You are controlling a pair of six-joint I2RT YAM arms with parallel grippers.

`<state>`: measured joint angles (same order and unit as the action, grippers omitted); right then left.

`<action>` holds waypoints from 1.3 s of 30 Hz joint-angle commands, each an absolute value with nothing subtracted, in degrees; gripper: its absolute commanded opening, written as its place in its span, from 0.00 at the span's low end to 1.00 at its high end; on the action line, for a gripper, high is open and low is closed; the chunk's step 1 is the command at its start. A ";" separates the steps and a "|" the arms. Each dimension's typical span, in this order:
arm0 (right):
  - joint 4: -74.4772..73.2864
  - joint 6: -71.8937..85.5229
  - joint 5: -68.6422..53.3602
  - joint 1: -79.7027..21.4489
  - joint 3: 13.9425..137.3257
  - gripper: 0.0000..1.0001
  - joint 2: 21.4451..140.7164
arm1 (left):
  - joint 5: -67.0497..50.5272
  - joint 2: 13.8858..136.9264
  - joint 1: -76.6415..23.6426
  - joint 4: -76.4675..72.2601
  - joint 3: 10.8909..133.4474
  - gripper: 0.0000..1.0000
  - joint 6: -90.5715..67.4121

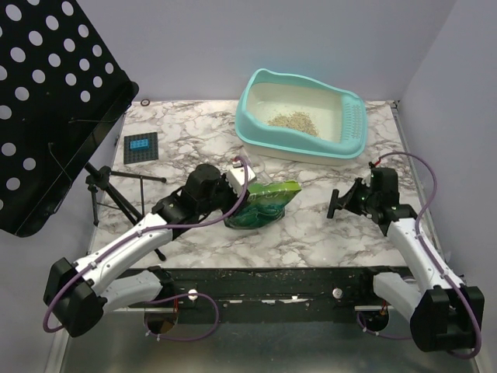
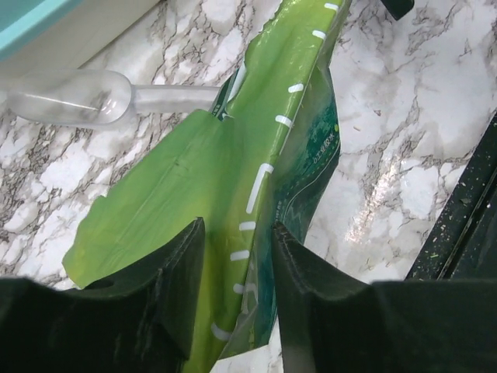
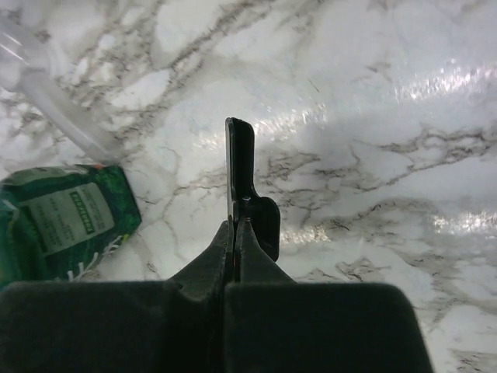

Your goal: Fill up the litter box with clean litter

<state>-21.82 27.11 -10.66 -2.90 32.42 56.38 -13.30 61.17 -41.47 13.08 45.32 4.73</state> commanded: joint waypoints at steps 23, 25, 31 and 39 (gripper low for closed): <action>-16.08 11.61 -30.66 -25.57 64.77 0.00 55.02 | -20.63 57.22 -38.15 16.29 61.01 0.58 -10.71; -16.17 10.64 -33.30 -26.19 66.18 0.00 55.63 | -26.34 56.34 -35.87 9.97 58.90 0.58 -14.83; -13.80 9.94 -37.44 -29.35 68.73 0.00 57.65 | -39.88 55.90 -29.28 -8.66 53.10 0.56 -28.54; -13.18 8.44 -37.53 -33.57 70.93 0.00 61.52 | -46.84 56.34 -25.14 -31.89 45.18 0.53 -45.26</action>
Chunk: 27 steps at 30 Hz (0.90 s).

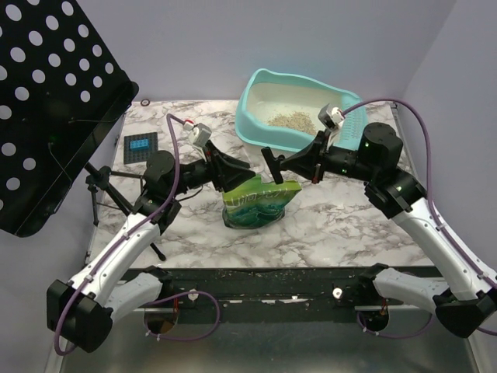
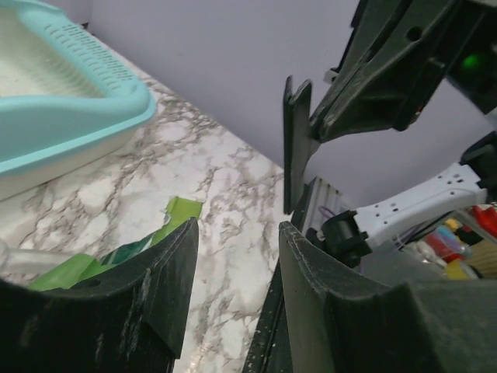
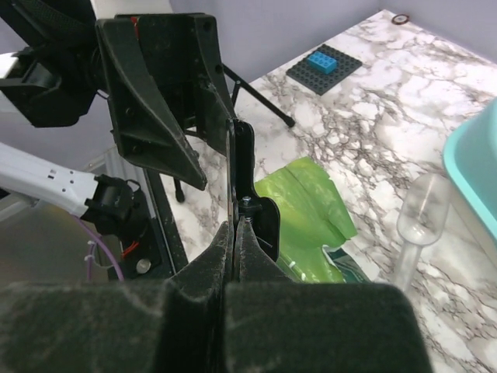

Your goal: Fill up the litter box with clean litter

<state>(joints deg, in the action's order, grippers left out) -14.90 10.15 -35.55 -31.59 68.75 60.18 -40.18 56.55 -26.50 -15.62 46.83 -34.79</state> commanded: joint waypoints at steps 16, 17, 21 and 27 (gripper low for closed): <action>-12.92 7.91 -37.09 -38.23 71.28 0.00 63.28 | -47.02 58.71 -24.96 -38.14 43.95 0.52 -47.11; -12.92 7.91 -36.92 -38.32 71.11 0.00 63.46 | -47.02 58.62 -24.96 -38.23 43.86 0.51 -47.02; -12.57 7.82 -36.74 -39.02 71.10 0.00 64.25 | -47.11 58.62 -24.96 -38.23 43.77 0.51 -46.76; -12.48 7.65 -36.39 -39.64 71.37 0.00 64.69 | -47.46 58.62 -24.96 -37.97 43.77 0.45 -46.32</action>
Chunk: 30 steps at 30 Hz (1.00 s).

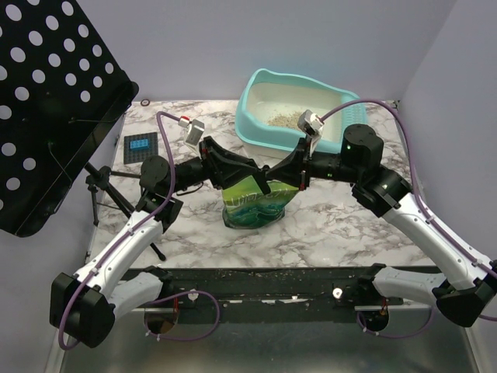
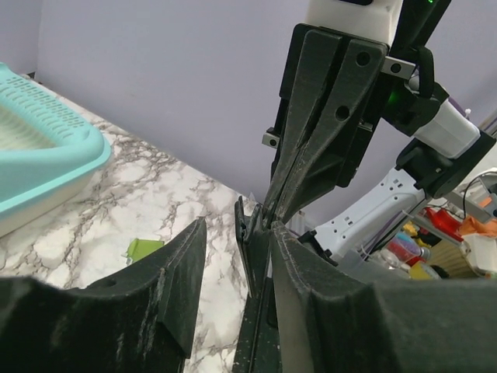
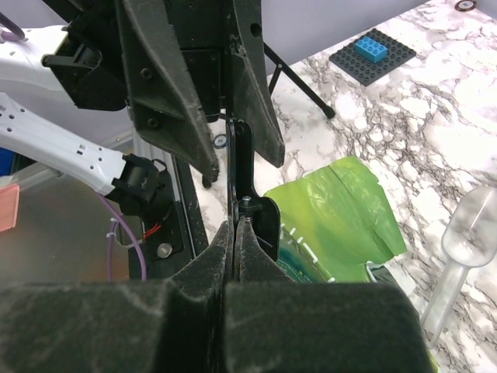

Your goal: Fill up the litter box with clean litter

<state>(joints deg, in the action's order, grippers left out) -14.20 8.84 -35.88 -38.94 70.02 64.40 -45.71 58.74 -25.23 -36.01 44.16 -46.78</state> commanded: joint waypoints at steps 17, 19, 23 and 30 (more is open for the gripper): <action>-19.86 3.79 -33.41 -39.82 71.80 0.45 62.93 | -50.18 57.04 -24.96 -35.95 44.47 0.00 -42.89; -22.40 2.55 -31.21 -39.82 72.86 0.52 61.97 | -50.89 56.95 -24.96 -35.60 44.65 0.00 -42.37; -24.60 0.88 -30.15 -39.81 73.21 0.60 59.51 | -52.11 56.60 -25.05 -34.37 44.82 0.00 -41.40; -27.34 -1.14 -35.32 -39.81 74.10 0.68 61.08 | -55.98 55.99 -25.49 -34.80 44.91 0.00 -40.96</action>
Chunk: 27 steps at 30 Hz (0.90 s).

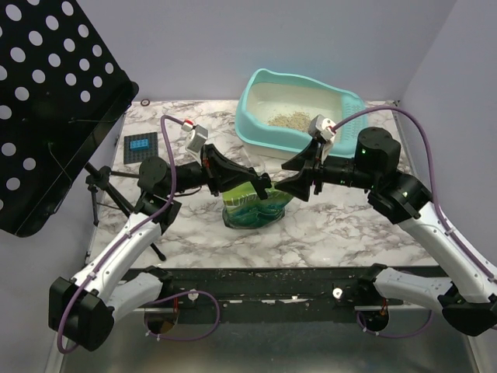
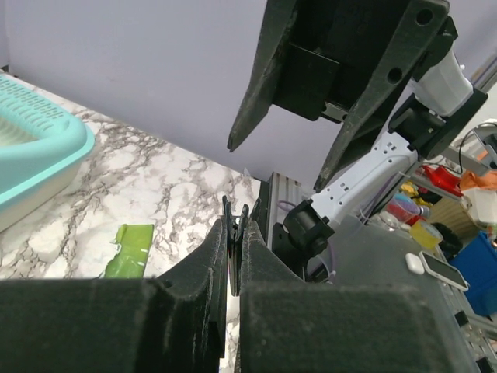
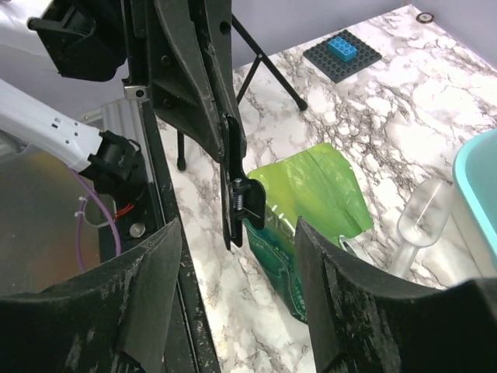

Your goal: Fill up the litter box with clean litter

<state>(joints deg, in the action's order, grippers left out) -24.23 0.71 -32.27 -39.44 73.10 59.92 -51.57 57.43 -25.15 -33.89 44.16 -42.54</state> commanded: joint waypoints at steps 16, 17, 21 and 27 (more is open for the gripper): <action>-24.96 -0.18 -47.02 -39.99 74.36 0.69 65.12 | -58.71 54.84 -28.04 -37.26 44.74 0.00 -41.31; -24.79 -0.09 -47.37 -39.99 74.36 0.69 65.39 | -58.71 54.93 -28.04 -37.27 44.65 0.00 -41.31; -24.08 -0.18 -48.08 -40.43 74.01 0.69 66.44 | -58.54 54.58 -28.04 -37.44 44.74 0.00 -41.40; -23.29 1.48 -44.58 -40.87 73.74 0.00 66.89 | -58.27 54.49 -28.04 -37.62 44.47 0.05 -41.57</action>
<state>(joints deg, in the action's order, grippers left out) -24.64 -0.32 -46.26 -40.25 73.21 66.83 -56.60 55.55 -27.83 -34.83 44.16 -42.13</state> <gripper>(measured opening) 0.314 0.125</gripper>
